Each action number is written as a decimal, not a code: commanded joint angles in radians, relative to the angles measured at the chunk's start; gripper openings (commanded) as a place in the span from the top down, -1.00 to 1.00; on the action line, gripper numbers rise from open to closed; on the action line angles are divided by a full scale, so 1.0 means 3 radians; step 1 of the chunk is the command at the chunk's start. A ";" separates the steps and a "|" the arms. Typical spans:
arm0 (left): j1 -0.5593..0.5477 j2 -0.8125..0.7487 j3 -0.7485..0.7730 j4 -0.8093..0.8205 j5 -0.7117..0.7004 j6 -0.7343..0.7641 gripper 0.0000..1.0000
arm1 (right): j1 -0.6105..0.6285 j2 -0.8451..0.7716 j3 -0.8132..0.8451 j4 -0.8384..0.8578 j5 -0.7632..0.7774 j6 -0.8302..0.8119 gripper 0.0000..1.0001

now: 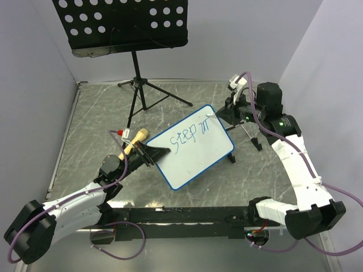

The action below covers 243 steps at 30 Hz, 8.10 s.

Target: Write a sentence on the whiteboard

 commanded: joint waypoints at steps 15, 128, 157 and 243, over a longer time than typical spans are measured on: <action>0.0022 -0.0138 0.0040 0.0627 0.0022 -0.0121 0.98 | -0.0019 -0.0391 -0.0388 -0.0181 0.0020 -0.0122 1.00; 0.0063 0.0056 0.0158 0.0673 -0.0009 -0.0213 0.98 | -0.0152 -0.0821 -0.0302 -0.0232 -0.1462 -0.0235 1.00; 0.0017 0.0230 0.0245 0.0806 -0.0024 -0.0223 0.98 | 0.0185 -0.0913 -0.0639 -0.0227 -0.1314 -0.0337 1.00; -0.0351 0.0629 0.0812 0.0658 -0.0684 -0.0275 0.98 | 0.1300 -0.0366 -0.0235 -0.0345 0.0184 -0.0485 1.00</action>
